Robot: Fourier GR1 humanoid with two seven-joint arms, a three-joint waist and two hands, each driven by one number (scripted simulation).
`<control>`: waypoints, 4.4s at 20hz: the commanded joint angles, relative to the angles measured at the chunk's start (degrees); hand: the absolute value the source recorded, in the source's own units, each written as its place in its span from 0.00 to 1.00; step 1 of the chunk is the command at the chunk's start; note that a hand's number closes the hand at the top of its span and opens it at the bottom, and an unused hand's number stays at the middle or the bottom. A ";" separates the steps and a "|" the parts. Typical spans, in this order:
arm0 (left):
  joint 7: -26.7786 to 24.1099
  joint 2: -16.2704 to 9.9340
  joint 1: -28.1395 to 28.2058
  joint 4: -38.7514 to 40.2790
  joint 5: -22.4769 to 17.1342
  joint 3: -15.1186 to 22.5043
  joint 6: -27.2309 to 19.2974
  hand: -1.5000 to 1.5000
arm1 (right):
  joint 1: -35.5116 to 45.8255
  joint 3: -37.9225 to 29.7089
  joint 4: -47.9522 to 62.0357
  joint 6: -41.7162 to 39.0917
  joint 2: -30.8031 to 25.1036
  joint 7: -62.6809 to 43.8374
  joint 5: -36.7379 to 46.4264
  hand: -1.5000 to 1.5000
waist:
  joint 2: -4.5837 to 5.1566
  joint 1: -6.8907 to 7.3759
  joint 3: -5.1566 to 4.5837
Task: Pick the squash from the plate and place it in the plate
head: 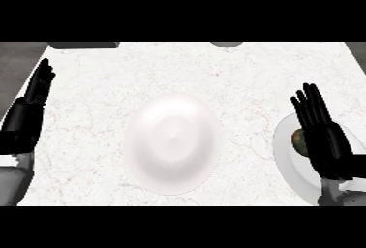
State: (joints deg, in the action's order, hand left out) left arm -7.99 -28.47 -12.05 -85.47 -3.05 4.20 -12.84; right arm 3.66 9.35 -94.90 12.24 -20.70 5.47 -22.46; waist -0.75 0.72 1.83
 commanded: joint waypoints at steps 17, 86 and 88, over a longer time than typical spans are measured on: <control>-2.34 8.41 8.88 10.21 -6.99 0.37 8.92 0.50 | -2.70 1.28 15.60 22.96 8.32 27.66 26.38 0.00 | 0.78 -0.85 -1.82; 0.47 14.89 6.91 10.64 1.56 -8.77 15.83 0.50 | -0.94 -5.34 20.42 -7.11 -2.36 -9.43 66.98 1.00 | 0.69 -1.10 -1.84; 1.84 16.47 11.60 5.26 2.63 -6.54 14.58 0.50 | -5.22 -2.80 15.34 -9.58 -3.44 -8.13 67.35 1.00 | 0.48 -1.04 -1.84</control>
State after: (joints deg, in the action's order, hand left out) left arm -7.02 -13.37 -2.79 -77.29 -1.66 -3.75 3.08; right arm 3.94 3.28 -75.21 4.95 -23.29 -6.02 44.24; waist -0.73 -0.25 -0.99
